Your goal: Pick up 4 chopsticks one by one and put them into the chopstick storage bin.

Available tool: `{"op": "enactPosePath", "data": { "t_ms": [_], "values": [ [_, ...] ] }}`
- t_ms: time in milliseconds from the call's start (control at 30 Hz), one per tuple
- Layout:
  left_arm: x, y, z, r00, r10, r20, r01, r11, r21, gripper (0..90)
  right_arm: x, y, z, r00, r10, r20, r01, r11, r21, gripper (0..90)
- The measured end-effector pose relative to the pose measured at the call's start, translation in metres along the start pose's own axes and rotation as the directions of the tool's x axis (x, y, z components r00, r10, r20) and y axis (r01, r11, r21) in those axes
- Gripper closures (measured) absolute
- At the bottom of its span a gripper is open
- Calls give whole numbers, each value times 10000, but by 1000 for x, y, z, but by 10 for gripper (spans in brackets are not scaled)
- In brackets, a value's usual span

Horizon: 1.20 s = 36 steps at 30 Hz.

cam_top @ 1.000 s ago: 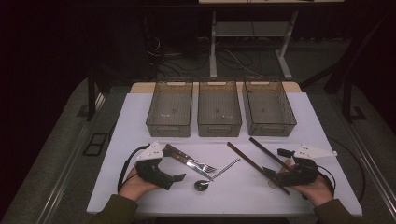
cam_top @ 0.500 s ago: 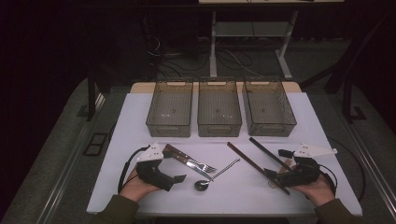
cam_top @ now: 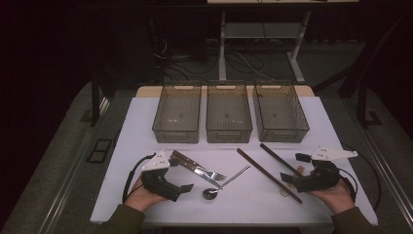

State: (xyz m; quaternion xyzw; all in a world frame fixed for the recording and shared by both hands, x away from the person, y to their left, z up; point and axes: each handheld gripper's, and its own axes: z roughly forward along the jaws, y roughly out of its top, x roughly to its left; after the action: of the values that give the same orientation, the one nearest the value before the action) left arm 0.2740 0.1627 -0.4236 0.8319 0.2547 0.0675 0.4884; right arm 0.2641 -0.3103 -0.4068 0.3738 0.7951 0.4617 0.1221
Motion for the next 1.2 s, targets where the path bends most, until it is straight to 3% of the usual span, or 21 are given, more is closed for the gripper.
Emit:
{"op": "enactPosePath", "data": {
  "t_ms": [467,867,1200],
  "values": [
    [0,-1,0,10000,-25,72,26,10000,-70,0,-16,1,-4,9989,146,456,-165,9991,403,37],
    [0,-1,-3,10000,27,89,-25,9997,-227,0,-33,0,-11,9959,501,757,-531,9978,386,37],
    [1,-2,-2,10000,-74,50,75,9997,-230,0,-48,0,-8,9944,606,864,-652,9966,512,37]
  ]
}}
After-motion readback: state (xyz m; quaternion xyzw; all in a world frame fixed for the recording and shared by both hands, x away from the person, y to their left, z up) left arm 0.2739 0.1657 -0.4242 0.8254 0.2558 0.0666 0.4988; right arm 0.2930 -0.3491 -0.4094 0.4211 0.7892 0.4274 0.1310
